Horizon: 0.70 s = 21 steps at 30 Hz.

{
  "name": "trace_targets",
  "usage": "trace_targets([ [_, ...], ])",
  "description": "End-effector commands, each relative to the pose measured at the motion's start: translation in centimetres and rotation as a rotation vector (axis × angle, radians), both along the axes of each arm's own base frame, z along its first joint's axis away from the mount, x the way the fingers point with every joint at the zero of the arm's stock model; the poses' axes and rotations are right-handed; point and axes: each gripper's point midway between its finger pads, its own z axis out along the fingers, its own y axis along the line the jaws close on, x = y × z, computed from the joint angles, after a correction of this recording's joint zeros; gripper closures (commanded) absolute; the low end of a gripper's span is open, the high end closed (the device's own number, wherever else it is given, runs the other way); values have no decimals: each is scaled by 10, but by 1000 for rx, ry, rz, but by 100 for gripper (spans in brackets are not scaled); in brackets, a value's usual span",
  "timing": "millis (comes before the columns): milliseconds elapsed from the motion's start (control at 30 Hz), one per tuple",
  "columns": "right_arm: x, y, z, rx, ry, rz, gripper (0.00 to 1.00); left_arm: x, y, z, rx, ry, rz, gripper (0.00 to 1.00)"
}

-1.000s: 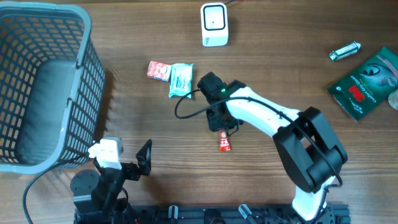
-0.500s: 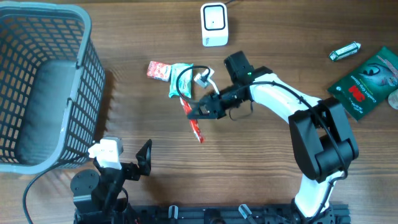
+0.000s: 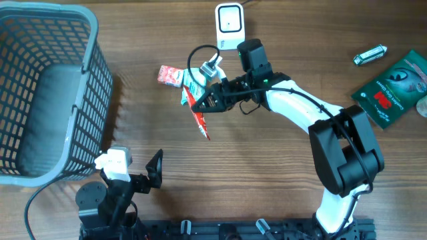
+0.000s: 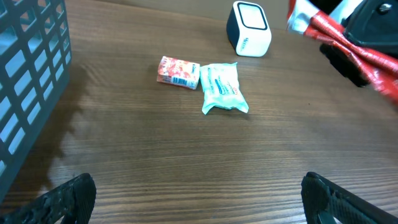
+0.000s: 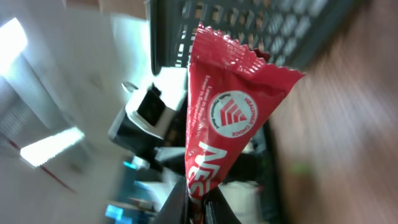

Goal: Scan the item barcode
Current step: 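Hold Nescafe stick with right gripper in front of the scanner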

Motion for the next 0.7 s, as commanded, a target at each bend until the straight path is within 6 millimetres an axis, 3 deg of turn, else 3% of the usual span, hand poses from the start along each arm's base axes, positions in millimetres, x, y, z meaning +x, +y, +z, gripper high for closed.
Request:
trace_targets([
  [0,-9,-3,16,-150,393,56,96,0,0,-1,11,-6,-9,0],
  [167,-11,-4,15,-259,611,59,96,0,0,-1,11,-6,-9,0],
  [400,-10,-3,13,-235,556,50,96,0,0,-1,11,-5,-9,0],
  [500,16,7,-3,-172,203,-110,96,0,0,-1,11,-5,-9,0],
  [600,62,5,-50,-386,126,-417,95,0,0,-1,11,-5,-9,0],
  [667,90,-14,-85,-571,77,-624,96,0,0,-1,11,-5,-9,0],
])
